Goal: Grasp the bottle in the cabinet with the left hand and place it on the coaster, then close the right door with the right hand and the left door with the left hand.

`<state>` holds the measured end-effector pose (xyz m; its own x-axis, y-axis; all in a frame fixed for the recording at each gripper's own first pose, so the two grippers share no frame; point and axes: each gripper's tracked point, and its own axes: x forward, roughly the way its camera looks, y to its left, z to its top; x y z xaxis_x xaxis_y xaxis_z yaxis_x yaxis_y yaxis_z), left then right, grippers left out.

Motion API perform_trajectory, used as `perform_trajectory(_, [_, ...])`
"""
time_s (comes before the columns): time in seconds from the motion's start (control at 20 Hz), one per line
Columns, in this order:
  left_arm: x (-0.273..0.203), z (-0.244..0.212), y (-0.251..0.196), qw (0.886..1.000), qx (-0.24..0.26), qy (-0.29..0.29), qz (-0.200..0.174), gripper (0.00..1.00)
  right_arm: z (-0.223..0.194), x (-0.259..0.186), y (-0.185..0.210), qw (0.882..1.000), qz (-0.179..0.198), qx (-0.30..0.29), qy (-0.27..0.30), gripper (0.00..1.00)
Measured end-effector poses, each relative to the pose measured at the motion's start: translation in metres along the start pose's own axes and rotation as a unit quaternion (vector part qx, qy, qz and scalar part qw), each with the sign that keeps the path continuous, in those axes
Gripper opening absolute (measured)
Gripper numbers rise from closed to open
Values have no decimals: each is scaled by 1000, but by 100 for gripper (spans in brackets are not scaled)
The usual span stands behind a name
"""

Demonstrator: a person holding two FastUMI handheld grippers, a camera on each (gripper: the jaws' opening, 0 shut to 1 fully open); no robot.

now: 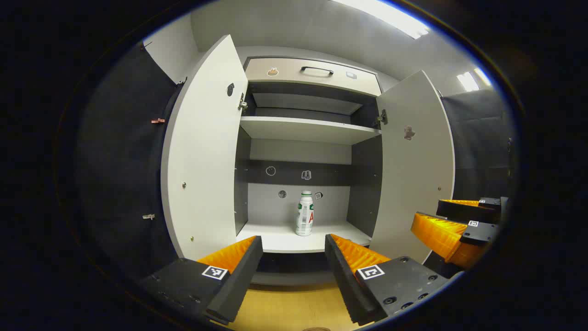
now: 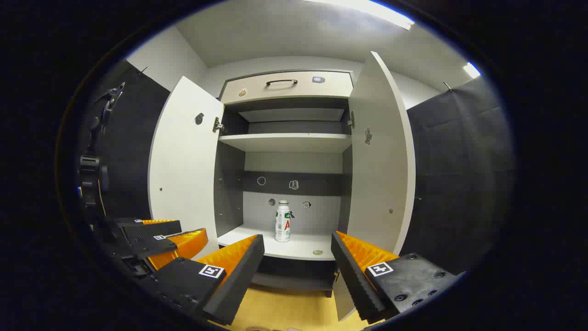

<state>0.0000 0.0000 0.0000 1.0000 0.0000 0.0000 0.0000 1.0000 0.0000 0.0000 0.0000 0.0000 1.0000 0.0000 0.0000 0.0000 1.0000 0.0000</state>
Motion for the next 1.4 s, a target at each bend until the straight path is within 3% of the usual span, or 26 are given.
perform_trajectory(0.25, [6,0,1,1000,-11,-6,-25,87,-2,1,1,1000,-22,-7,3,97])
perform_trajectory(0.9, [15,-3,13,999,-6,-1,-32,87,-4,0,11,999,-38,-10,5,97])
perform_trajectory(1.25, [21,-11,14,998,-2,7,-55,86,-16,-6,12,998,-60,-13,18,97])
perform_trajectory(1.4, [35,-15,16,999,2,10,-49,87,-23,7,13,998,-51,-22,22,97])
